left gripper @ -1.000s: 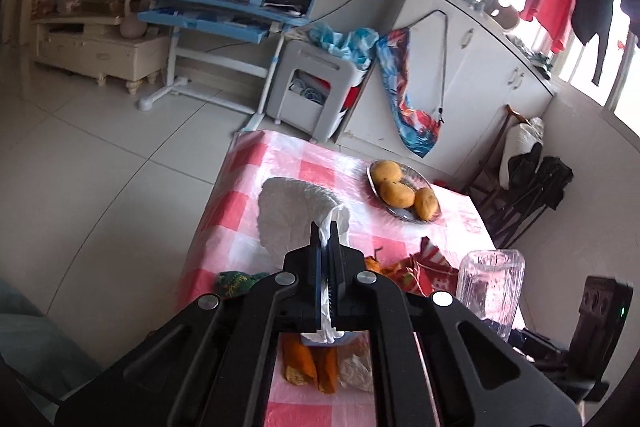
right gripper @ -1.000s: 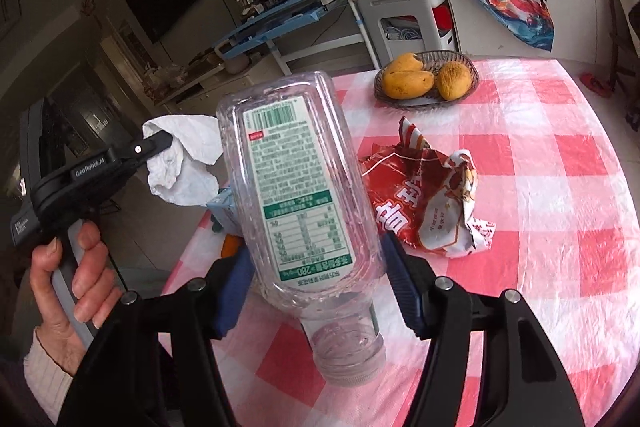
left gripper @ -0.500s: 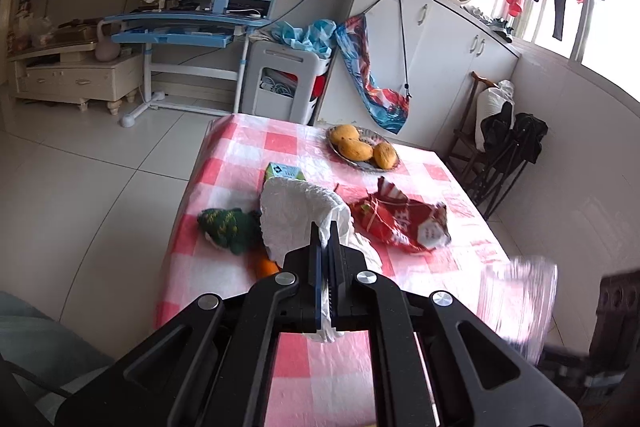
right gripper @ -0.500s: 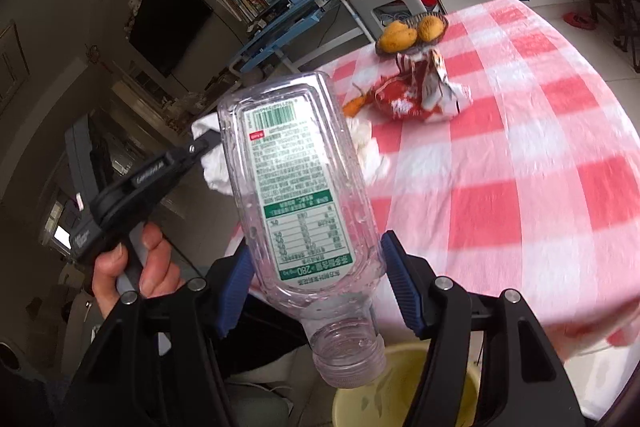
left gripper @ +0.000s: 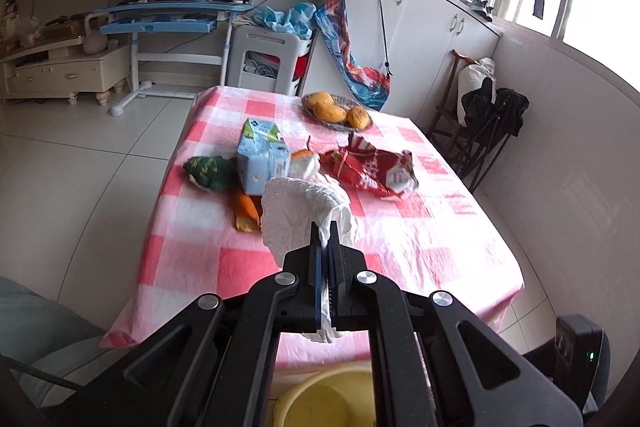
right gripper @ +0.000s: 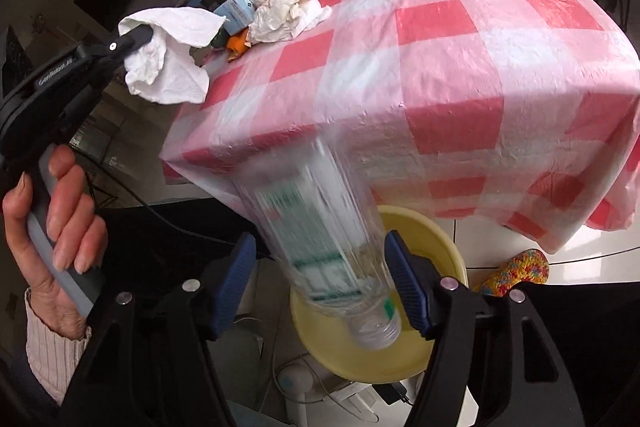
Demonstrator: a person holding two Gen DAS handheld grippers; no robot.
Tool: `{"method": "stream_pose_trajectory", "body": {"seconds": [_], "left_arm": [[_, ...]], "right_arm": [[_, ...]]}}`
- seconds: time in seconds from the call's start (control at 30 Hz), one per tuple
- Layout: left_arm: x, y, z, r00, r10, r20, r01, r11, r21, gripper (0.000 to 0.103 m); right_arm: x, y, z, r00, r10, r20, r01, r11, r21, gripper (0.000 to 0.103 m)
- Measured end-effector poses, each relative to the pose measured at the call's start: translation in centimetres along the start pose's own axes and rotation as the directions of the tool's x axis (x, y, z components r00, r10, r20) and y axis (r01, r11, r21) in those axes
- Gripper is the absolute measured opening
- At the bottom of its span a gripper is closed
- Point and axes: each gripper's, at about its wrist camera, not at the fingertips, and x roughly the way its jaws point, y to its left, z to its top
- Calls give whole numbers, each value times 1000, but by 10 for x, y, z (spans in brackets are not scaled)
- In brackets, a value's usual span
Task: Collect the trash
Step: 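Carry the bottle into the yellow bin and open the right tool while the left drops tissue there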
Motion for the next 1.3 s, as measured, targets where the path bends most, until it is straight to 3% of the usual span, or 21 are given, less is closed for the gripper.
{"method": "stream_pose_trajectory", "body": {"seconds": [0.27, 0.5, 0.6, 0.63, 0.73, 0.83, 0.9, 1.3], "left_arm": [[-12, -21, -29, 999, -5, -44, 7, 998, 55, 4], [-20, -38, -60, 990, -33, -137, 48, 993, 108, 3], [-17, -49, -82, 965, -87, -246, 122, 984, 132, 4], [-15, -54, -92, 949, -105, -298, 154, 977, 148, 4], [-12, -72, -111, 927, -81, -366, 176, 956, 234, 4], [-13, -76, -110, 934, -42, -356, 149, 949, 278, 17], [-17, -72, -104, 942, -29, -335, 125, 954, 271, 36], [-19, -59, -93, 957, -17, -289, 94, 963, 254, 39]], "right_arm": [[-28, 1, -12, 990, 2, 138, -3, 1000, 2, 70], [-51, 0, -5, 960, -17, 280, 9, 1000, 30, 76], [-58, -4, -2, 948, -22, 317, 7, 999, 48, 77], [-59, -5, -1, 945, -23, 325, 5, 998, 55, 77], [-62, -7, 2, 941, -21, 338, -1, 998, 64, 78], [-63, -10, 2, 938, -25, 347, 0, 997, 72, 79], [-63, -12, 2, 937, -27, 349, -1, 997, 79, 79], [-61, -13, 0, 940, -37, 339, 8, 996, 87, 80]]}}
